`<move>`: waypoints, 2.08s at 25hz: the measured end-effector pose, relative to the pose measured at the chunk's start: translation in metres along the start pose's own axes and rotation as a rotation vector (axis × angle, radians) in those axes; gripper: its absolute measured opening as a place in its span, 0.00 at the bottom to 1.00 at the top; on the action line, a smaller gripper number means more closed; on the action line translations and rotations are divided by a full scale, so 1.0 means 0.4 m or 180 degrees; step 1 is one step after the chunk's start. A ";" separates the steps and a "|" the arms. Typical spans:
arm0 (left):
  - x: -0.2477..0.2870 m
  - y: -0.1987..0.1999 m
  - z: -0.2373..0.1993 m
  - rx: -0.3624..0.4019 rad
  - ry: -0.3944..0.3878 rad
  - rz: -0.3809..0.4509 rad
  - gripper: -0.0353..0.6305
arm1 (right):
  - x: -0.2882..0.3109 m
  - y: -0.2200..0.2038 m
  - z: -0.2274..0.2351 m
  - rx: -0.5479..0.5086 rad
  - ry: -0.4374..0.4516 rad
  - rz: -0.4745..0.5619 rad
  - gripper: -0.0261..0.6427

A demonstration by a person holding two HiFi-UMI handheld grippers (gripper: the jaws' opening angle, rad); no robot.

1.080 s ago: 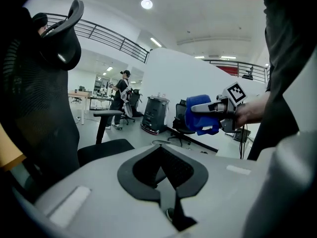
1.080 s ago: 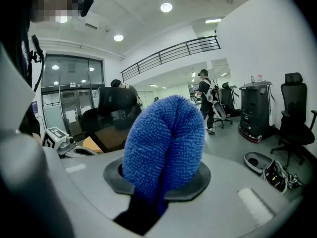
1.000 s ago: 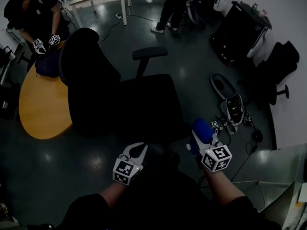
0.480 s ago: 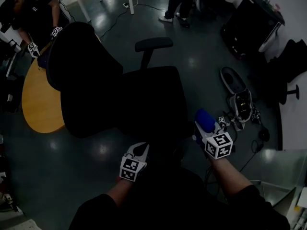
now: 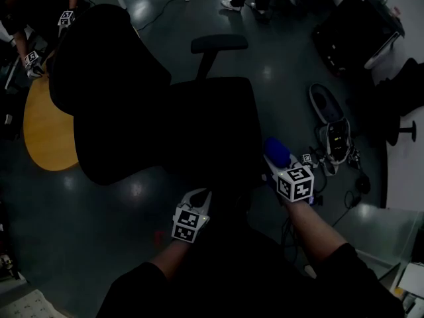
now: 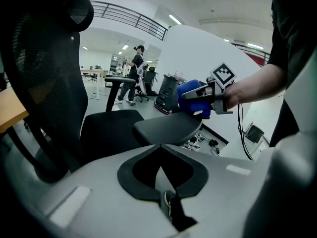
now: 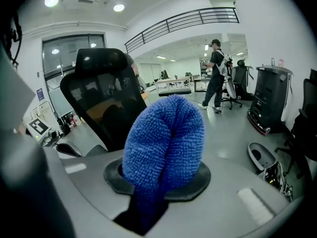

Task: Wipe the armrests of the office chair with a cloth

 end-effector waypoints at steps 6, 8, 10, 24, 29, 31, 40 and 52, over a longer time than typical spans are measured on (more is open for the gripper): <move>0.006 -0.003 -0.004 -0.0030 -0.0038 0.0030 0.08 | 0.057 -0.006 -0.039 -0.0049 0.0102 -0.0179 0.20; 0.007 -0.002 -0.006 -0.0037 -0.0043 0.0034 0.08 | 0.071 0.000 -0.055 -0.0113 0.0111 -0.0224 0.20; 0.008 -0.004 -0.006 -0.0046 -0.0046 0.0046 0.08 | 0.079 0.004 -0.067 -0.0158 0.0115 -0.0244 0.20; 0.011 -0.013 -0.006 -0.0075 -0.0084 0.0171 0.08 | 0.172 0.047 -0.267 -0.0715 0.0517 -0.0293 0.20; 0.012 -0.013 -0.007 -0.0099 -0.0091 0.0205 0.08 | 0.201 0.059 -0.328 -0.0820 0.0687 -0.0287 0.20; 0.012 -0.013 -0.005 -0.0094 -0.0094 0.0206 0.08 | 0.209 0.062 -0.359 -0.0882 0.0773 -0.0280 0.20; 0.010 -0.011 -0.004 -0.0083 -0.0101 0.0208 0.08 | 0.245 0.075 -0.455 -0.1064 0.1035 -0.0243 0.20; -0.004 -0.010 -0.020 -0.0046 -0.0034 0.0129 0.08 | 0.172 0.068 -0.514 -0.0948 0.1363 -0.0030 0.20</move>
Point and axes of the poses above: the fingertips, and each gripper's own axes: x forward along the fingers, z to its right, y out of its top, the point moved 7 cm from there along -x, backward along the fingers, and after that the axes turned 6 degrees about -z, right-handed, at the moved point
